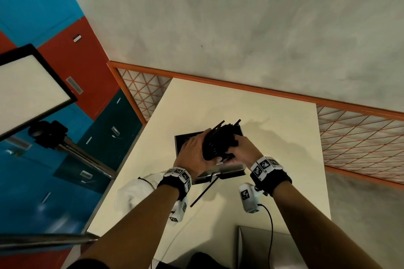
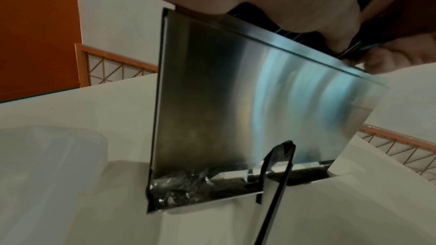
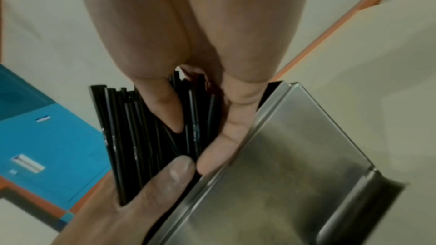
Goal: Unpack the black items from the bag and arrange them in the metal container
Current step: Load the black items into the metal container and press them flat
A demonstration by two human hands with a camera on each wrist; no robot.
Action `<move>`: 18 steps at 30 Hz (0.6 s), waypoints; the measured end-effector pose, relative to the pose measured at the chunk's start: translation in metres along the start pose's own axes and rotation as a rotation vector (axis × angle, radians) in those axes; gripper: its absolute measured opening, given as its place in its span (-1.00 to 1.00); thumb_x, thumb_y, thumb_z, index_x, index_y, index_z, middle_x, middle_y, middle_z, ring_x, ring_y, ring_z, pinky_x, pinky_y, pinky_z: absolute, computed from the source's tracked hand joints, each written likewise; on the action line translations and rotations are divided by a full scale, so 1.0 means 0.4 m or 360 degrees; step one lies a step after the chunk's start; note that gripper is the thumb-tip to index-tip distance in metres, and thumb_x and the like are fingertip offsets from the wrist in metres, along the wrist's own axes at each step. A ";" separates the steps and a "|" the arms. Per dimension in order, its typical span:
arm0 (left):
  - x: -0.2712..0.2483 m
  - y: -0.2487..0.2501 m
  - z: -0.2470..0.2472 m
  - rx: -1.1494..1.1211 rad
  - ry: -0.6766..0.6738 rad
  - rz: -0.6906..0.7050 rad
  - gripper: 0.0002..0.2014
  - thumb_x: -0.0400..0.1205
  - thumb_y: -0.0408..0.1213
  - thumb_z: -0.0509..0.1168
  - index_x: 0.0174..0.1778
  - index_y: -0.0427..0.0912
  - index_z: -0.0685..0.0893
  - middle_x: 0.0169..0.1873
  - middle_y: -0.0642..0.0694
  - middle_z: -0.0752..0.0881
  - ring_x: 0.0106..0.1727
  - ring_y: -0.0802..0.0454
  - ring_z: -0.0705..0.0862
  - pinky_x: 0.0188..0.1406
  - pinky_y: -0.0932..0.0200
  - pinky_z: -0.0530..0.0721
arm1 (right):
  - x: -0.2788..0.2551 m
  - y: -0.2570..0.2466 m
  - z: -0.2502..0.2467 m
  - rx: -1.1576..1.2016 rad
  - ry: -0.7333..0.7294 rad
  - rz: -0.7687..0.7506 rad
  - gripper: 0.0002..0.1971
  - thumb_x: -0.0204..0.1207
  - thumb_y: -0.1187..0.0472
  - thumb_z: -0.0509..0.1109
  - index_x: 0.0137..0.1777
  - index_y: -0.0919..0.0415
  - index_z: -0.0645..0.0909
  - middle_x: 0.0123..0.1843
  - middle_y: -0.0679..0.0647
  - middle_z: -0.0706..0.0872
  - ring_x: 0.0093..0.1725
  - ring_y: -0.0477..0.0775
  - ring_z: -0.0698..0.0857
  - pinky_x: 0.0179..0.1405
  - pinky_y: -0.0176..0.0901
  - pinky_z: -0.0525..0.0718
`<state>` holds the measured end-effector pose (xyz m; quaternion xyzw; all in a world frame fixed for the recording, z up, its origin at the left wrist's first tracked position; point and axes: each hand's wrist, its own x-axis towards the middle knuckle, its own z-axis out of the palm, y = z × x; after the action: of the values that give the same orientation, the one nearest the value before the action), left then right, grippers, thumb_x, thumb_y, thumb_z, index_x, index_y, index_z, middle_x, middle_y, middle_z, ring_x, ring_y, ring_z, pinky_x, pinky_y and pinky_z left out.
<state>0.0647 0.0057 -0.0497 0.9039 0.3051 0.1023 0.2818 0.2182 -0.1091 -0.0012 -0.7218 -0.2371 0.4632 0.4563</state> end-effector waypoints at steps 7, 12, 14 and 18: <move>0.004 0.008 -0.007 -0.0033 -0.0053 0.0006 0.06 0.35 0.23 0.50 0.73 0.15 0.10 0.53 0.06 0.51 0.54 0.00 0.45 0.58 -0.13 0.41 | -0.010 0.003 0.020 0.0399 0.0142 -0.0029 -0.69 0.58 0.60 0.19 0.26 0.48 0.61 0.08 0.39 0.75 -0.02 0.35 0.78 -0.25 0.02 0.82; 0.020 0.025 -0.009 -0.0067 -0.0013 0.0087 0.06 0.36 0.14 0.54 0.72 0.11 0.11 0.44 0.02 0.58 0.44 -0.02 0.55 0.47 -0.11 0.55 | -0.012 0.009 0.014 0.0598 0.0249 -0.0042 -0.72 0.61 0.56 0.15 0.21 0.53 0.63 0.03 0.41 0.75 -0.06 0.36 0.76 -0.34 0.01 0.78; 0.035 0.039 -0.012 -0.0013 -0.0050 0.0169 0.06 0.38 0.12 0.55 0.72 0.09 0.08 0.43 -0.01 0.58 0.40 -0.05 0.59 0.38 -0.12 0.62 | -0.012 0.012 0.004 0.0659 0.0294 -0.0042 -0.73 0.63 0.52 0.14 0.19 0.56 0.63 -0.01 0.42 0.75 -0.11 0.36 0.76 -0.37 0.01 0.76; 0.060 0.066 -0.025 0.0157 -0.0160 0.0295 0.03 0.46 0.07 0.53 0.75 0.04 0.05 0.41 -0.05 0.56 0.27 -0.11 0.64 0.19 -0.13 0.70 | -0.013 0.016 -0.013 0.0781 0.0282 -0.0003 -0.72 0.64 0.49 0.11 0.20 0.52 0.62 0.05 0.46 0.76 0.00 0.41 0.78 -0.02 0.29 0.79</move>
<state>0.0931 0.0075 -0.0261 0.9450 0.2103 0.0672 0.2412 0.2202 -0.1183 -0.0038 -0.6270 -0.0775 0.4413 0.6373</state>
